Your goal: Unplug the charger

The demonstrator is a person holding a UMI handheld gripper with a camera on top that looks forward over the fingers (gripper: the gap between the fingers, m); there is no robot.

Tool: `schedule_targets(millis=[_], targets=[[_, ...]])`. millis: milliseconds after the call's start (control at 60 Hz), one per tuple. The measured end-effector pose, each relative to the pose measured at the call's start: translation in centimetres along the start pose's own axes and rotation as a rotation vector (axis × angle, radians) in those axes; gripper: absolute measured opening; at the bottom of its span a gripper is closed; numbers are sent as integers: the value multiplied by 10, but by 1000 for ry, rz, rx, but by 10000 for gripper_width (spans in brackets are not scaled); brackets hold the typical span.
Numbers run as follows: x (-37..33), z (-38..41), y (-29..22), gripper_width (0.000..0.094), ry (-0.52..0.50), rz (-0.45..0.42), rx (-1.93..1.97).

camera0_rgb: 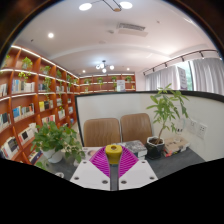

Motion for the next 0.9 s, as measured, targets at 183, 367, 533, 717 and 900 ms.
schedule_targets(millis=[183, 367, 533, 717, 900], targets=[[33, -64, 117, 70, 22, 264, -5], [48, -78, 207, 72, -28, 442, 42], [51, -78, 248, 107, -75, 542, 74], [53, -81, 241, 346, -53, 537, 82], [42, -84, 183, 803, -18, 425, 2]])
Point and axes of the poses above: the point between the fingertips, and its own axes, seen from behind it with the camera up: z to the left, y down, x forward, the way the camera looks, the point moved 5 cm from there along -x, backward, against the way the camera looks, and after that the axes turned 7 degrees about x, right-handed, at the moved point
